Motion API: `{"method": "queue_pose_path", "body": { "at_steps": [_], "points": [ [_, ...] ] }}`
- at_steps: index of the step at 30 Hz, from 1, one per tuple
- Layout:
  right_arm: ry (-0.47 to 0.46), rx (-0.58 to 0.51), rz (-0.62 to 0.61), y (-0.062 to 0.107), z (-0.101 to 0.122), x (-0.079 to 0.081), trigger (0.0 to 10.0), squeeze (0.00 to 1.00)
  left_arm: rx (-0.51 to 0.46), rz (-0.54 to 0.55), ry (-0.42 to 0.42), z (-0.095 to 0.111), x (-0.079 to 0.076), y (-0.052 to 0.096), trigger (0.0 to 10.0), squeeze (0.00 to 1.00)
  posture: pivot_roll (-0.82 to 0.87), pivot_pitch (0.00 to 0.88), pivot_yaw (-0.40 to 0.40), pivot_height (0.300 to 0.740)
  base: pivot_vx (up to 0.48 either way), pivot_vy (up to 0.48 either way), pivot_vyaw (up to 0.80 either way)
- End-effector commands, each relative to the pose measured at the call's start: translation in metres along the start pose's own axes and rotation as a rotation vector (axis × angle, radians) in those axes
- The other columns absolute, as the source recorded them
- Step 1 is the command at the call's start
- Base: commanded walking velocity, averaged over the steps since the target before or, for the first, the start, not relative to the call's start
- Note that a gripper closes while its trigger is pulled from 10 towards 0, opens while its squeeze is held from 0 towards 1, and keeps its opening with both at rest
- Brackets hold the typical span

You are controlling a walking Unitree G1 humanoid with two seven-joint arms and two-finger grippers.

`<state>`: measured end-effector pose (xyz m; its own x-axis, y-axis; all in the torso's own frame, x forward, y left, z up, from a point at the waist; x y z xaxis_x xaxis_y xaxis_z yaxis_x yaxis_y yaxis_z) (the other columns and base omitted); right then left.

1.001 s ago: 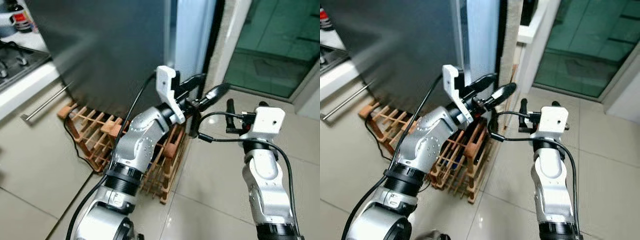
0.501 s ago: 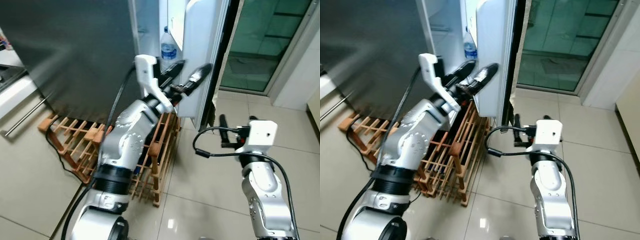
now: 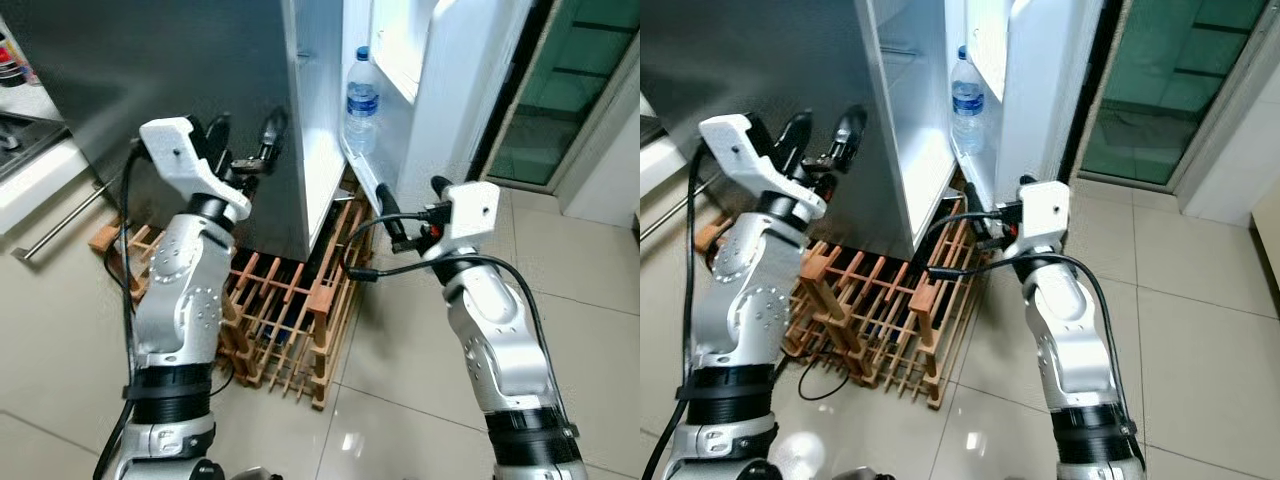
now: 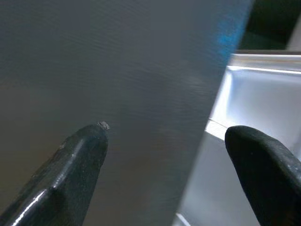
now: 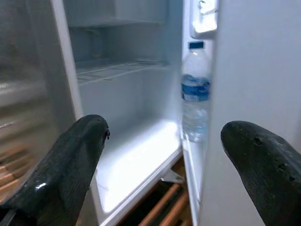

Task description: Restocking fridge

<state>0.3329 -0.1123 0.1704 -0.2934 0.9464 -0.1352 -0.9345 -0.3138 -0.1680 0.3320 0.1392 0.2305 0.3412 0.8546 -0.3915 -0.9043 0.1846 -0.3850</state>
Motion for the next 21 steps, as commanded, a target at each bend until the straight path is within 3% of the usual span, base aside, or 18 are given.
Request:
{"method": "queue_pose_path", "body": {
  "at_steps": [1, 6, 14, 21],
  "points": [
    [-0.009, -0.012, 0.01, -0.005, 0.001, -0.001, 10.0, 0.01, -0.017, 0.028, -0.04, 0.008, 0.003, 0.002, 10.0, 0.0, -0.06, 0.0, 0.064, 0.74, 0.0, 0.0, 0.0],
    [0.043, -0.001, -0.021, -0.024, -0.002, -0.017, 10.0, 0.01, -0.002, 0.081, -0.088, 0.007, 0.011, 0.004, 10.0, 0.0, -0.04, 0.019, 0.071, 0.74, 0.0, 0.0, 0.0],
    [0.088, 0.053, -0.073, -0.036, -0.017, -0.042, 10.0, 0.01, 0.027, 0.122, -0.12, 0.007, 0.019, 0.007, 10.0, 0.0, 0.0, 0.04, 0.077, 0.74, 0.0, 0.0, 0.0],
    [0.128, 0.084, -0.15, -0.032, -0.025, -0.071, 10.0, 0.01, 0.038, 0.126, -0.13, 0.009, 0.02, 0.009, 10.0, 0.0, 0.0, 0.052, 0.089, 0.74, 0.0, 0.0, 0.0]
  ]
}}
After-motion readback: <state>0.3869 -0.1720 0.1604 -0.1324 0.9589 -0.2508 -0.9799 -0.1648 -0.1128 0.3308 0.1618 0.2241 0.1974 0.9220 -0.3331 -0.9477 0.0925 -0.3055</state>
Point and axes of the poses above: a point about 5 cm out from each wrist's last joint towards the gripper, its own y axis pointing back from the gripper into the wrist, its own z axis along the axis of the wrist's last joint, x = y × z, the point moved 2 cm from there along -y, pointing out of the wrist towards the gripper, and after that the axes turned 8 degrees about y, right-handed, at the moved point
